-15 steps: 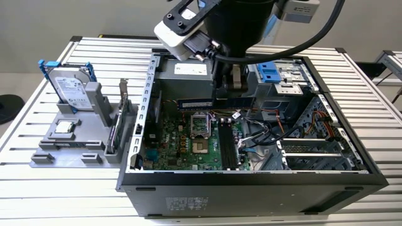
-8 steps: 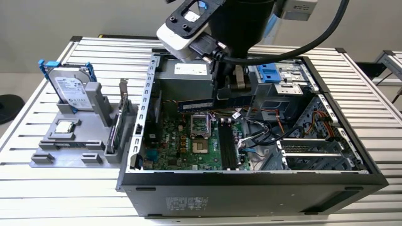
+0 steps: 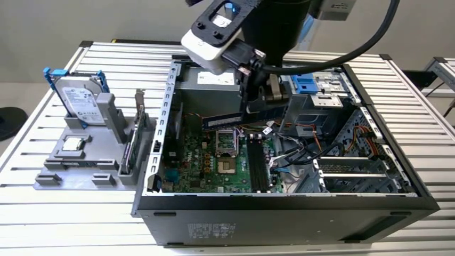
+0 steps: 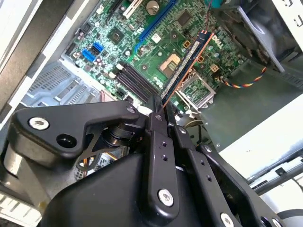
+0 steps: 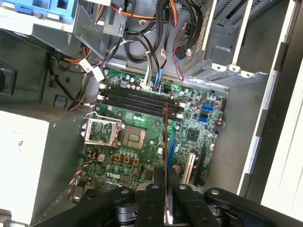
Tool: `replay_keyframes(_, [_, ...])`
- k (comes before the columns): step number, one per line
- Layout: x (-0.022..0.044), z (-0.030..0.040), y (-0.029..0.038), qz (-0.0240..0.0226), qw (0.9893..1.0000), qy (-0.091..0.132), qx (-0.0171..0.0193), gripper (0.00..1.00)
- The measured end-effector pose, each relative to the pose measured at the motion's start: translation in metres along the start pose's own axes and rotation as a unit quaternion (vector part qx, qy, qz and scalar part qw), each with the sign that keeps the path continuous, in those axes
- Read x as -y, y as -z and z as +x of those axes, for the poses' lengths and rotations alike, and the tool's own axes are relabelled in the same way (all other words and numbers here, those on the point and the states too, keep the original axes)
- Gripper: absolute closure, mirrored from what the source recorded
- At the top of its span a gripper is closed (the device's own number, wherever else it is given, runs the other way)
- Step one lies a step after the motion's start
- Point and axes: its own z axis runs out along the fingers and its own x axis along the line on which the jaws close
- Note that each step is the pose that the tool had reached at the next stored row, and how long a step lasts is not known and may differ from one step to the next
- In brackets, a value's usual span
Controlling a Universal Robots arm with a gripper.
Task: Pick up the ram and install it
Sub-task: 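Pick up the ram and move it above insertion slot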
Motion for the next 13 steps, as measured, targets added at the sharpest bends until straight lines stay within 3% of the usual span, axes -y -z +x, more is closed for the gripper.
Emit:
replay_keyframes(6, [0.0, 0.0, 0.0, -0.001, 0.9995, 0.032, 0.0004, 1.0])
replay_keyframes(13, [0.0, 0.0, 0.0, -0.0022, 0.9976, 0.07, 0.0008, 1.0])
